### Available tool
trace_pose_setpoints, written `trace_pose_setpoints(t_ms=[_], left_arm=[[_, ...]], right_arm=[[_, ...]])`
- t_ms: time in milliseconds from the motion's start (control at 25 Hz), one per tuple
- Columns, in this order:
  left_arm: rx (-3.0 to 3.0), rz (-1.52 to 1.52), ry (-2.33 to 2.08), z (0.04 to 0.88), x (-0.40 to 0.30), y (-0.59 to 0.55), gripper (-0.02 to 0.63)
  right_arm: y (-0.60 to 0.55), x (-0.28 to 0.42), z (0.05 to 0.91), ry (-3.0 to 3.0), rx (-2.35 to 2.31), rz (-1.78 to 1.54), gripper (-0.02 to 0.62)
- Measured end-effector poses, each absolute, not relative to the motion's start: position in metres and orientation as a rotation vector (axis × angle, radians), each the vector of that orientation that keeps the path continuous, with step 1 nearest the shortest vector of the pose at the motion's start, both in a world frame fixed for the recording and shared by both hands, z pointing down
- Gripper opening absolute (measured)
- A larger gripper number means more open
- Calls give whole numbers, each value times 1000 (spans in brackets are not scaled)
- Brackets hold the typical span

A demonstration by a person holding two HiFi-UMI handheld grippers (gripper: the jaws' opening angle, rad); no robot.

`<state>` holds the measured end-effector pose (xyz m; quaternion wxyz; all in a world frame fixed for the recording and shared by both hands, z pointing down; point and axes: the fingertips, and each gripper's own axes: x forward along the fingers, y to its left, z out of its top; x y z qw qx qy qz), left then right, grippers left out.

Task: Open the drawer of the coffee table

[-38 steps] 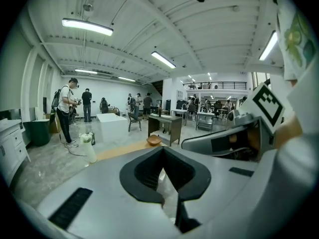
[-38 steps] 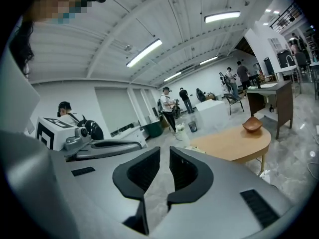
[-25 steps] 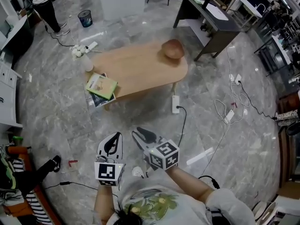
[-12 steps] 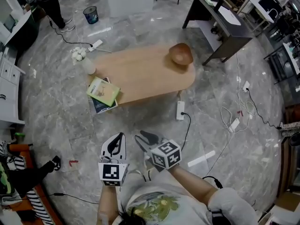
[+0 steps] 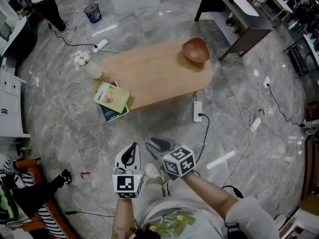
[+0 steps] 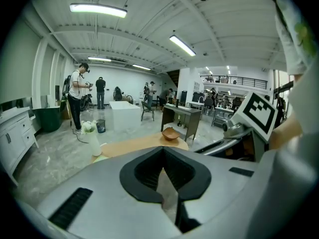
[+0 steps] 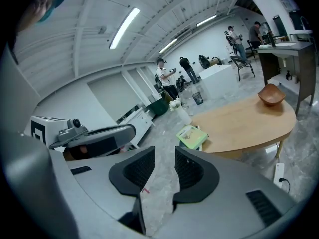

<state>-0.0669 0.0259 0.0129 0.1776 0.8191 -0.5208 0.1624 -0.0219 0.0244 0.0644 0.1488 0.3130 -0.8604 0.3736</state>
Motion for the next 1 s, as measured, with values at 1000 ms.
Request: trace_pose_setpoints(t_ms=[1000], left_arm=[[2335,497,-1348,118,-61,34,9]], right_arm=[[10,-21,156,-2431,1143,1169,103]])
